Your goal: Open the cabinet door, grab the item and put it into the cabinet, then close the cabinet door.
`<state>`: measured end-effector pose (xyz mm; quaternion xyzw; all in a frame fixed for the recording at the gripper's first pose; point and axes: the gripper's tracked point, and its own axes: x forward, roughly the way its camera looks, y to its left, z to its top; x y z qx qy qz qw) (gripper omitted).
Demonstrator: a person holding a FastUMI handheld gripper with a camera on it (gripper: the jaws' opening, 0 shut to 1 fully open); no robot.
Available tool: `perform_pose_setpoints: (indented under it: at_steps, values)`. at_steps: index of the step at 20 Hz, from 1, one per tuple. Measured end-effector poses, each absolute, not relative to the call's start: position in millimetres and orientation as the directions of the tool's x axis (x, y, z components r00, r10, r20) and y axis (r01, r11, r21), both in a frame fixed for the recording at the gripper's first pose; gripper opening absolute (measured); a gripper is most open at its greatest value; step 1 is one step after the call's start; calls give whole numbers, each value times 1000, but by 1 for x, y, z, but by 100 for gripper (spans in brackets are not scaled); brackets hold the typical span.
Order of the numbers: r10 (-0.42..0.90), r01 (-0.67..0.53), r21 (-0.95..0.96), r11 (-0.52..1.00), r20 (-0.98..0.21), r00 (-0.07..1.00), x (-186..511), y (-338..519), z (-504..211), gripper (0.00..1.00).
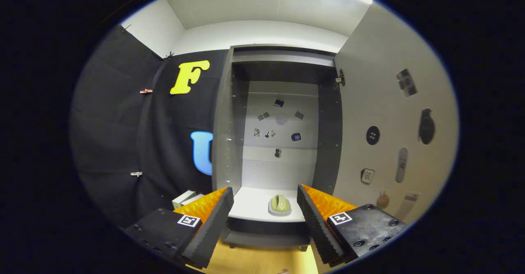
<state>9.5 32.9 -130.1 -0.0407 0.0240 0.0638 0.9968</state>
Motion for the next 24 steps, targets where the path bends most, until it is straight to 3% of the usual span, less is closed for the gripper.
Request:
perform_pose_setpoints:
  at_steps: [7, 14, 20, 24]
  values:
    - [1, -8, -141, 990, -50, 999, -122, -49, -128, 97]
    - [-127, 121, -109, 987, -48, 991, -191, -172, -109, 98]
    - [-122, 121, -119, 985, -6, 992, -156, -248, -95, 97]
    - [-46, 45, -68, 997, -10, 999, -124, -257, -103, 97]
